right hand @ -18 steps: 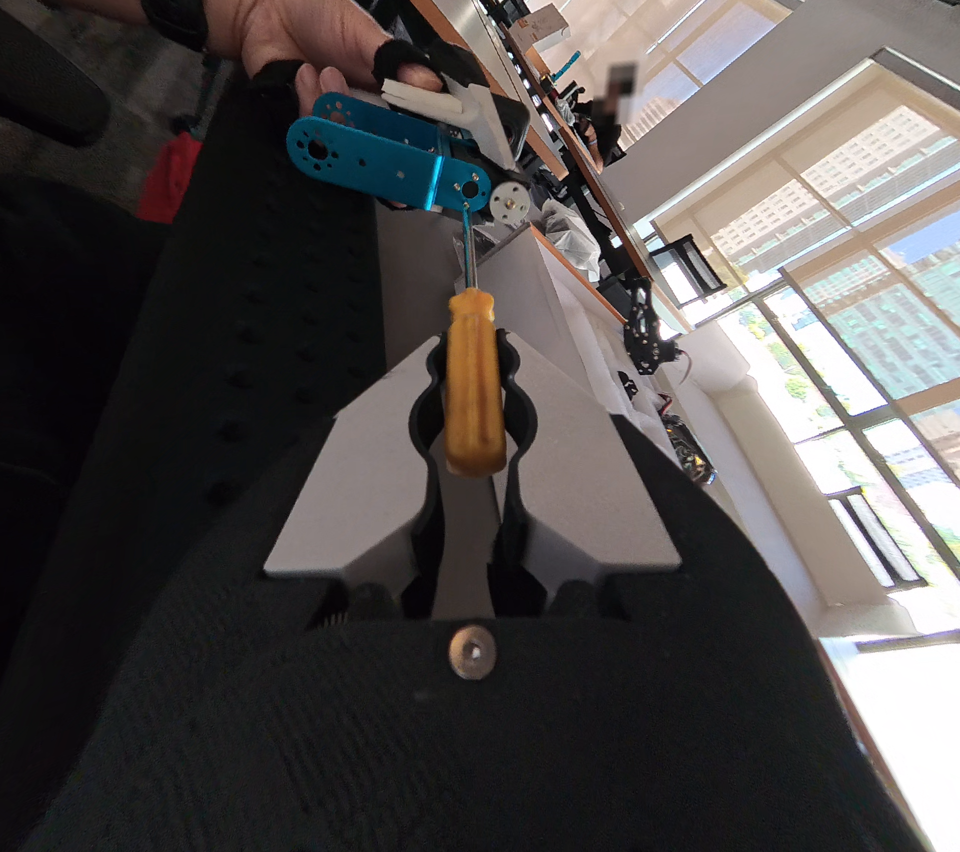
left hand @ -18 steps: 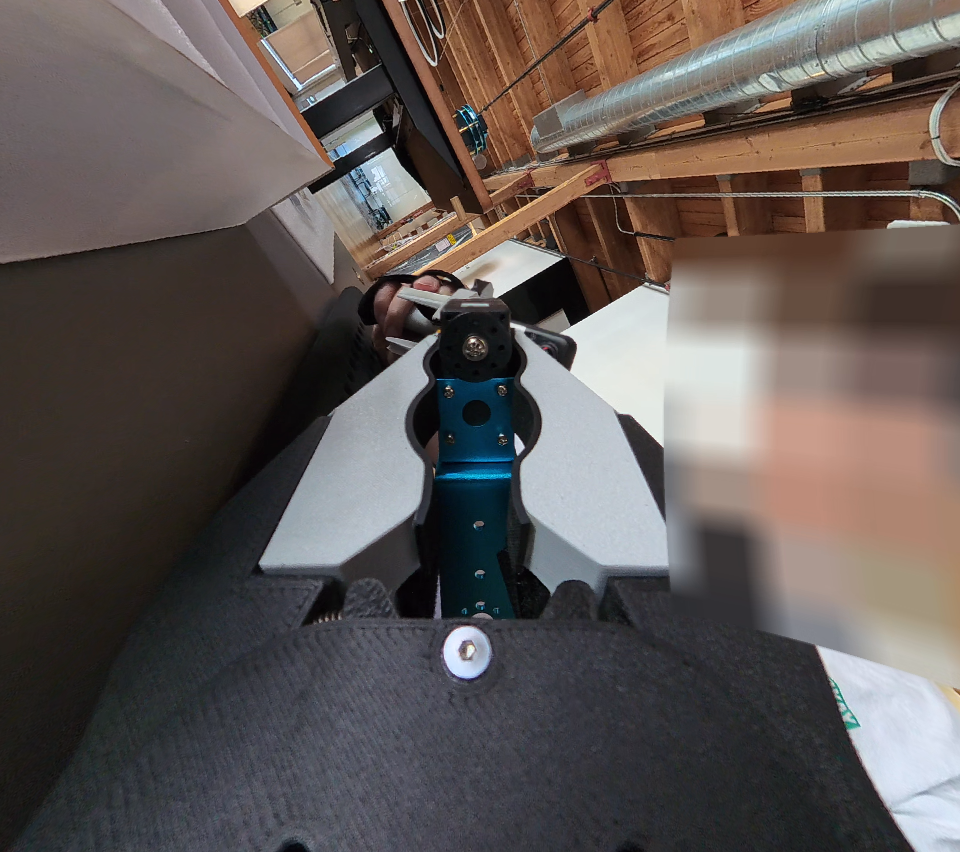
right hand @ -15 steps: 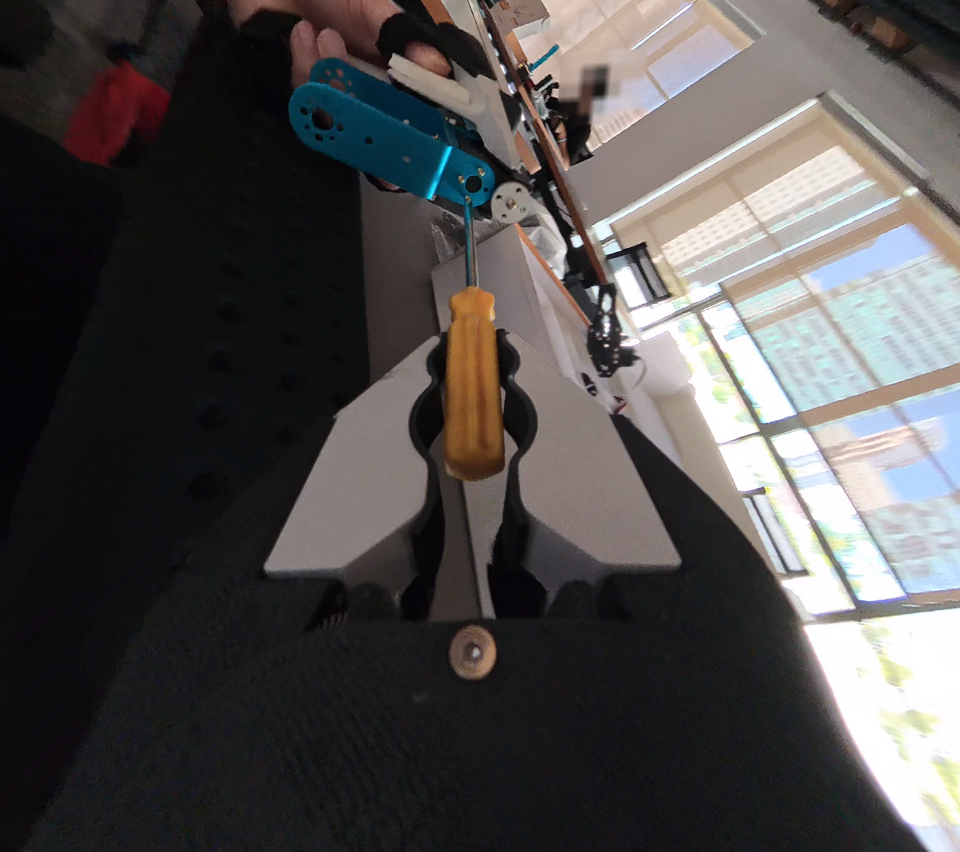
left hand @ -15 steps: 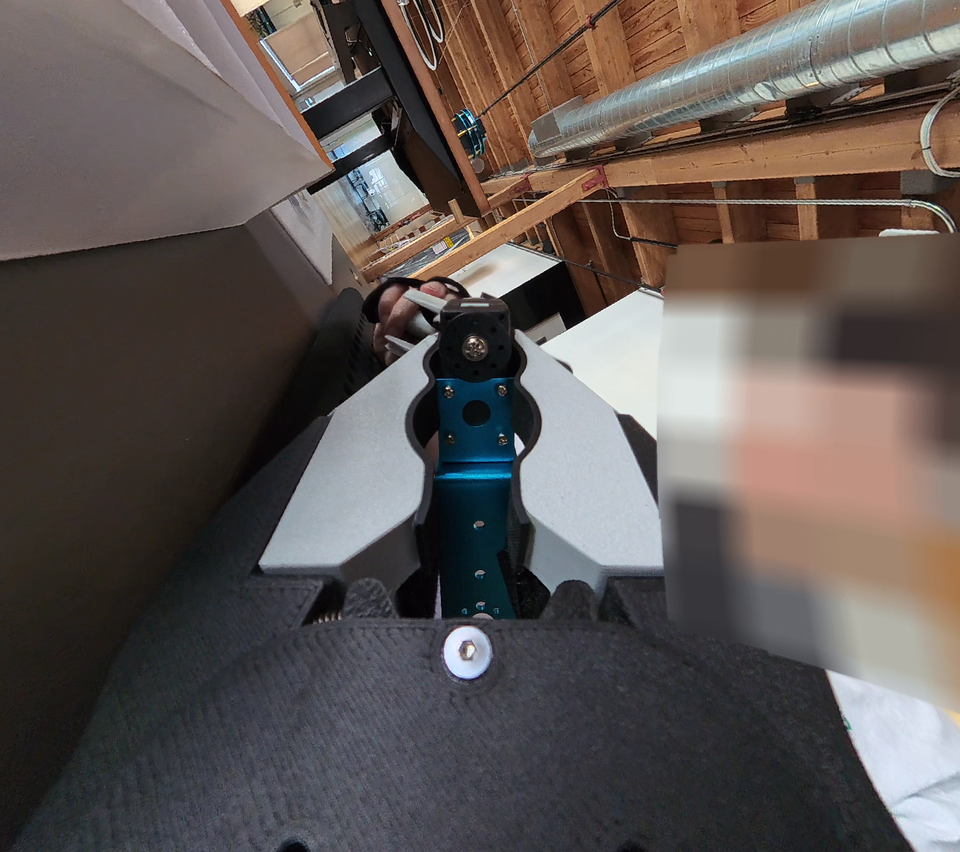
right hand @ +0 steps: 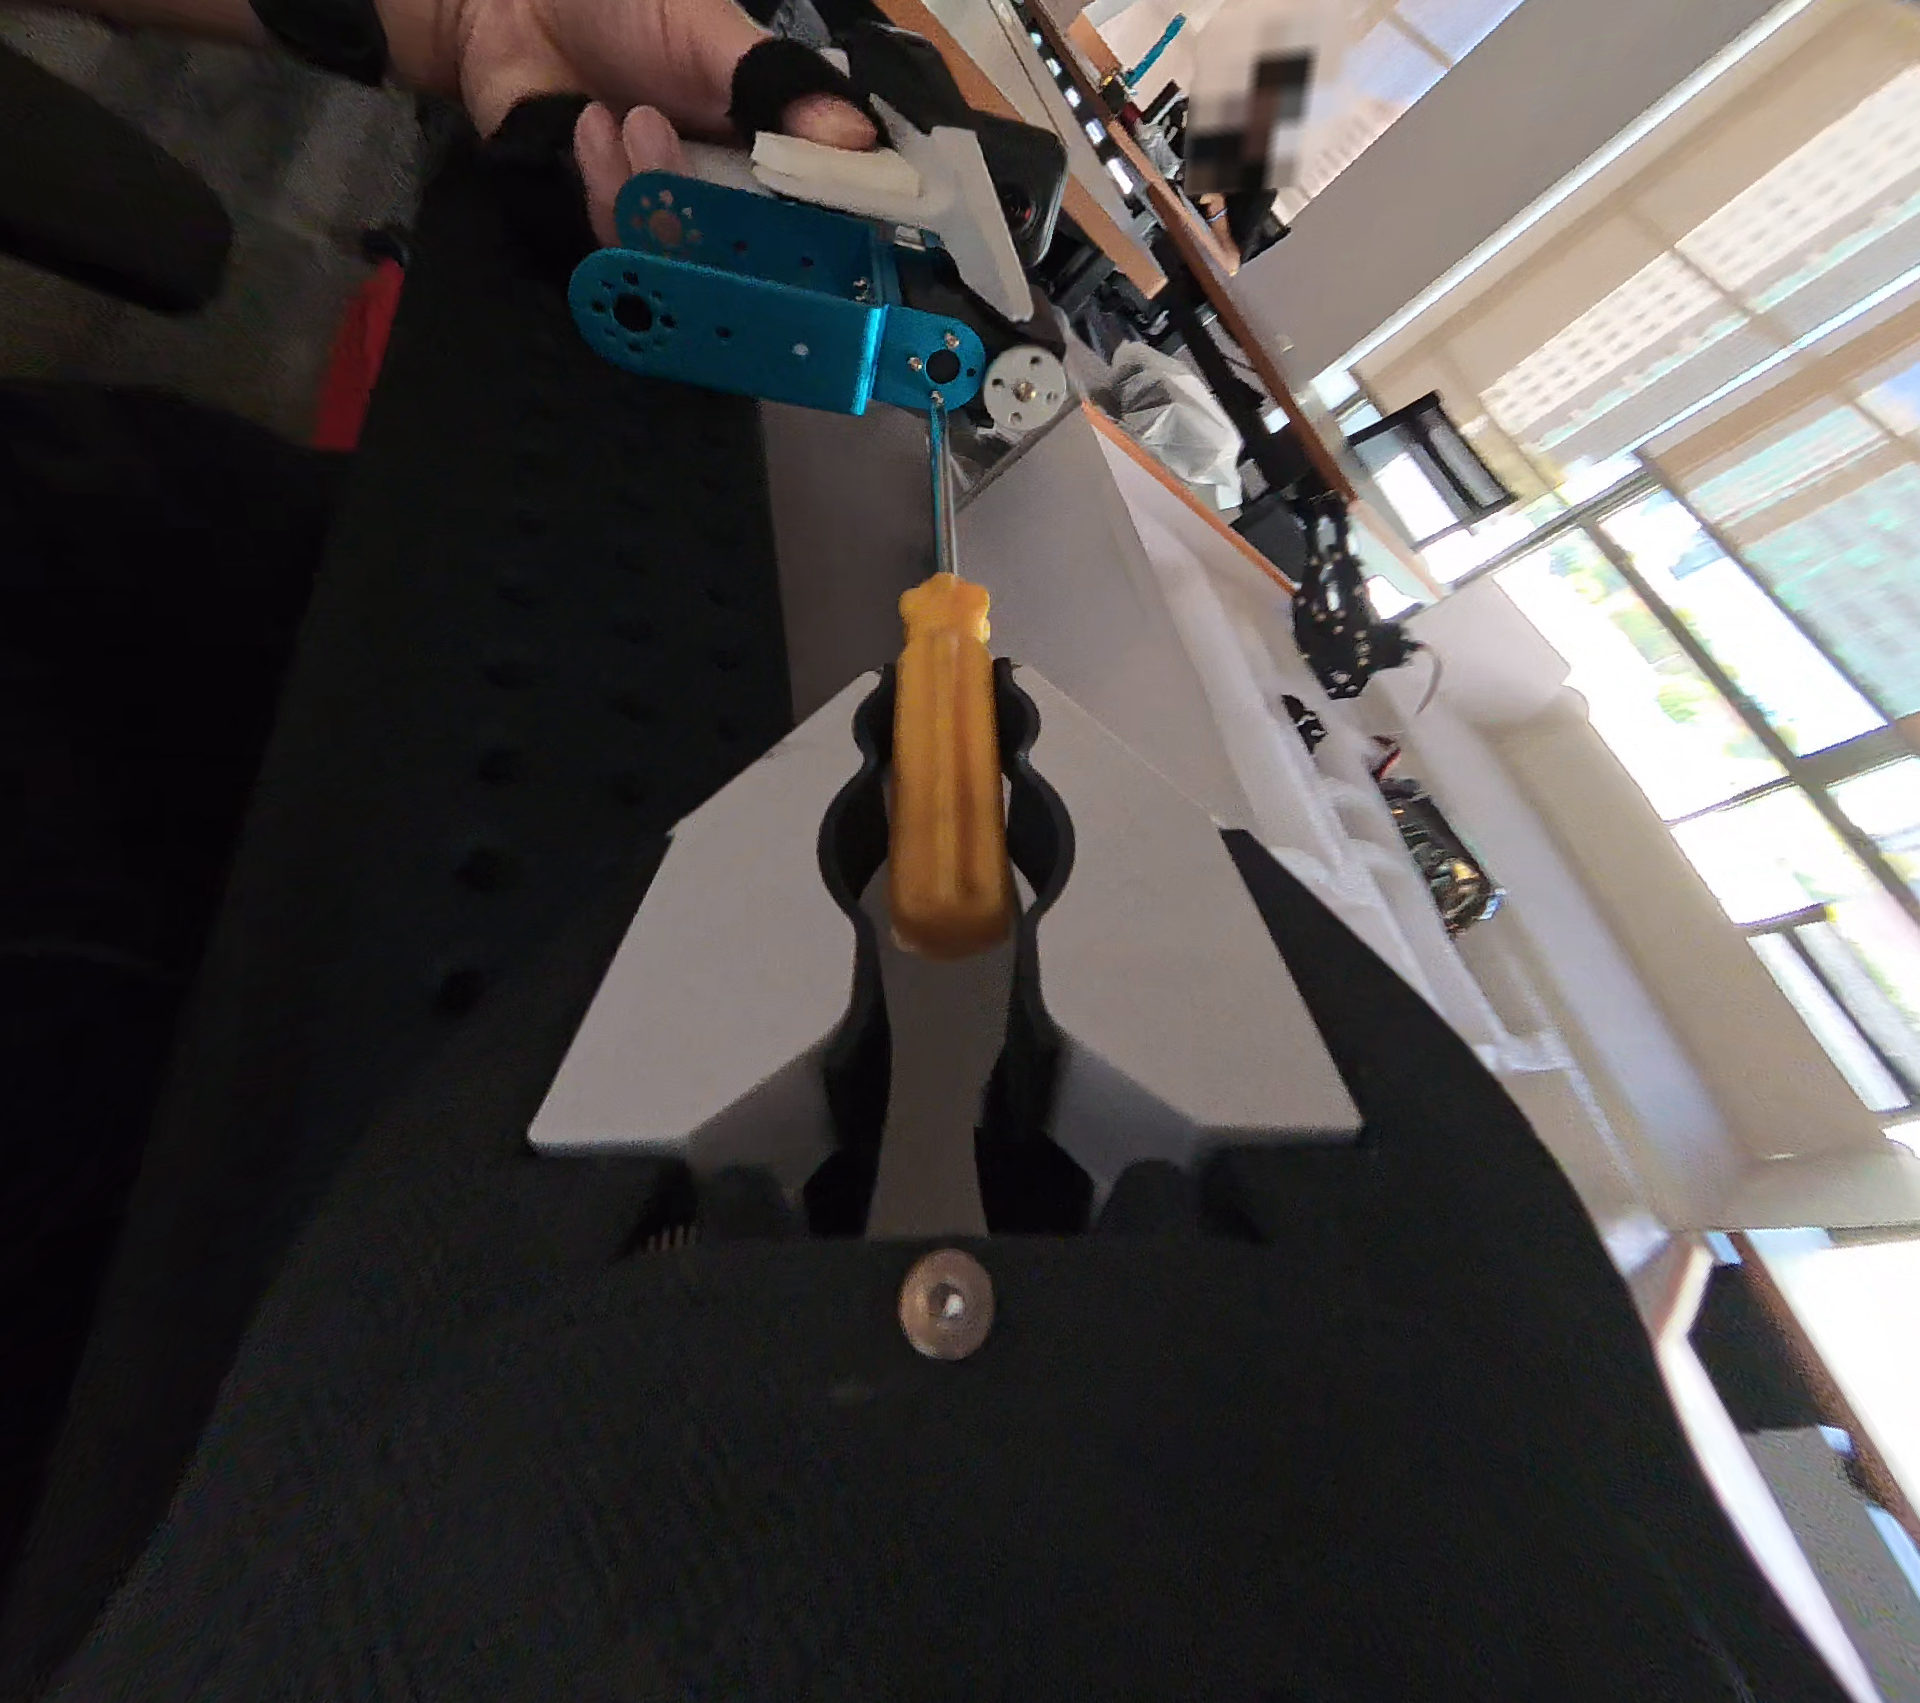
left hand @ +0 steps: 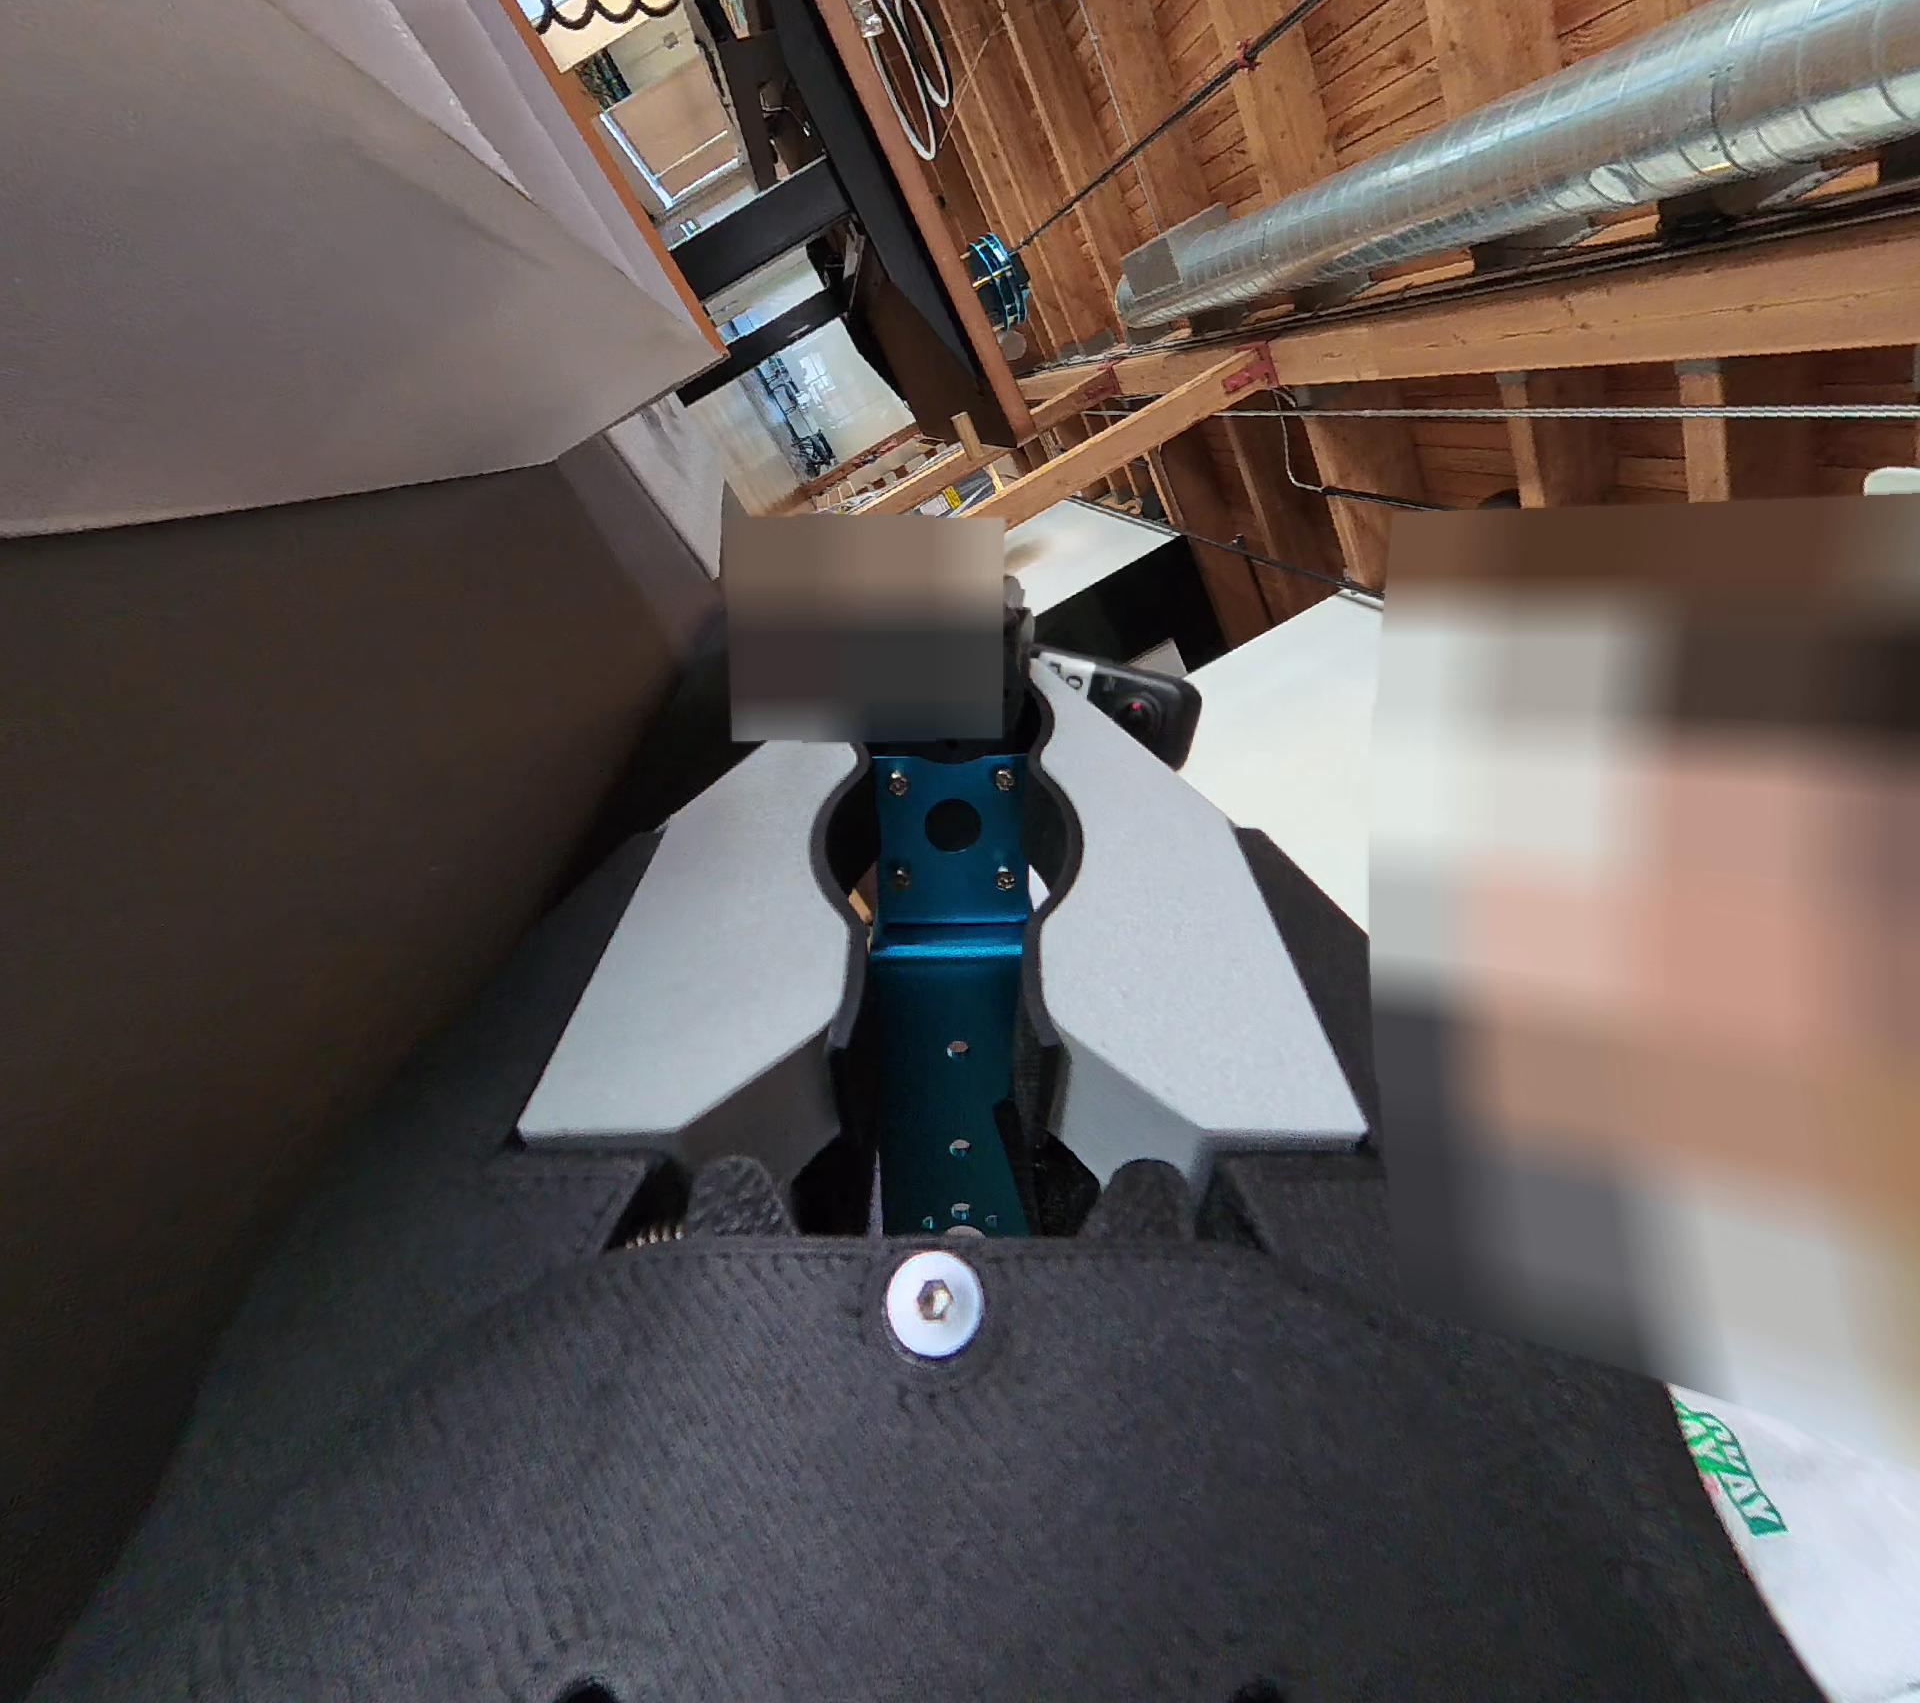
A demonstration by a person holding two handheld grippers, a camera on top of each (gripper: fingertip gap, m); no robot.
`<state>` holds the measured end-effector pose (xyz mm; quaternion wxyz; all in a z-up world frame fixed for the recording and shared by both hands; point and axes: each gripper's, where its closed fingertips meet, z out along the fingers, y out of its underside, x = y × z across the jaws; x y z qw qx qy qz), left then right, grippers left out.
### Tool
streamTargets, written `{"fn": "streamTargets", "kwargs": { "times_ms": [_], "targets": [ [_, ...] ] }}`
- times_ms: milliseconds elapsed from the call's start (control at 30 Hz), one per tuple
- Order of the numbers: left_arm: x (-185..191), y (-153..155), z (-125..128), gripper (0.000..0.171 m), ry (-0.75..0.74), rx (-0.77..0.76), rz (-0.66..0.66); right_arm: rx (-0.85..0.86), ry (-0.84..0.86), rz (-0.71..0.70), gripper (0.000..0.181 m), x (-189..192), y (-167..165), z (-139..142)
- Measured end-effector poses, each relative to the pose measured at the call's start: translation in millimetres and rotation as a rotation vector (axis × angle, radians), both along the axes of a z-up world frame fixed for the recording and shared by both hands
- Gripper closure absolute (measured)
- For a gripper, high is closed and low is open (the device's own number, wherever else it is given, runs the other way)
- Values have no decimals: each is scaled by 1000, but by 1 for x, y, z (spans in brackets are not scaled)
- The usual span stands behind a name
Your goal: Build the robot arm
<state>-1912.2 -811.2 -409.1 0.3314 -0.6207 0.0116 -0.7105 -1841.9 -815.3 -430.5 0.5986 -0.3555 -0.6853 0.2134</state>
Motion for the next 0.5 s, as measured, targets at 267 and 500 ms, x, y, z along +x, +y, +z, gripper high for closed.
{"fn": "streamTargets", "kwargs": {
  "times_ms": [267, 500],
  "targets": [
    [-2, 0, 3, 150, -11, 18, 11, -237, -14, 41, 165, -3, 4, -1],
    [-8, -3, 11, 151, -91, 26, -10, -169, -44, 24, 165, -8, 5, -6]
  ]
}}
